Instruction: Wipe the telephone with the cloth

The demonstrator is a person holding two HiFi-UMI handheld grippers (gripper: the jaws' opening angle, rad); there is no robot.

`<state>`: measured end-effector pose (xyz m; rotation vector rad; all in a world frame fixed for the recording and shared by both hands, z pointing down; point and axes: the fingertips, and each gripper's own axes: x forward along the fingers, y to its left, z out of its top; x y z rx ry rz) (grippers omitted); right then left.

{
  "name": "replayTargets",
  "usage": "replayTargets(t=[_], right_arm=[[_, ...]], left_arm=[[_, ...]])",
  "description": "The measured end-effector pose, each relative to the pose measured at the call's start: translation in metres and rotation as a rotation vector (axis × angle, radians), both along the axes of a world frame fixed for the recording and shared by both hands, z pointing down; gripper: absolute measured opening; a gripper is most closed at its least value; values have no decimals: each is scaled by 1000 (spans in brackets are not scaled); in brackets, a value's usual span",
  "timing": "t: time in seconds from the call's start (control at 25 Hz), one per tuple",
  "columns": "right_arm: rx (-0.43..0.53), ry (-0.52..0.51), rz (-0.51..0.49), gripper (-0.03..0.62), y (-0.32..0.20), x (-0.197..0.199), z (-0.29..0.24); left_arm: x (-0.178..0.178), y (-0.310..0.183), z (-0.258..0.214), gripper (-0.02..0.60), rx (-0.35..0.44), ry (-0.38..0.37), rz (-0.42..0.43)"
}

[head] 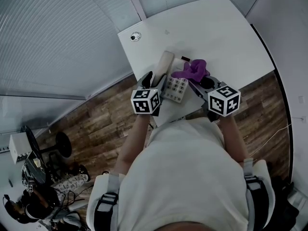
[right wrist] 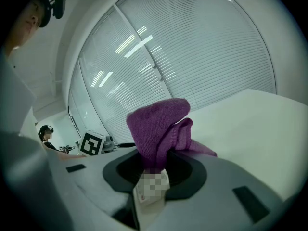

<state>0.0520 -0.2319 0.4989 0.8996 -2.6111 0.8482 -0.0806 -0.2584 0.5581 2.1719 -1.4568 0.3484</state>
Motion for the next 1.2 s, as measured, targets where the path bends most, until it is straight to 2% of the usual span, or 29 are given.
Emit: replayTargets(t=[0.16, 0.2, 0.28, 0.36, 0.48, 0.64, 0.84, 1.2], right_arm=[[9, -15, 1, 120, 5, -7, -4], [9, -18, 1, 120, 7, -9, -4], [5, -23, -5, 120, 13, -13, -4], [5, -23, -15, 120, 19, -18, -4], [4, -30, -33, 120, 30, -25, -5], [0, -41, -73, 120, 49, -34, -9], [6, -46, -101, 120, 74, -43, -13], [40, -26, -80, 120, 112, -53, -19]], left_arm=[[-11, 9, -22, 255, 42, 97, -64], [-12, 12, -28, 232, 52, 125, -73], [-14, 19, -37, 130, 73, 169, -93], [-17, 26, -45, 84, 91, 190, -113], [-19, 38, -53, 54, 99, 219, -133], [-19, 59, -54, 34, 67, 260, -149], [-19, 87, -56, 23, 48, 252, -142], [-26, 140, -60, 20, 29, 215, -135]])
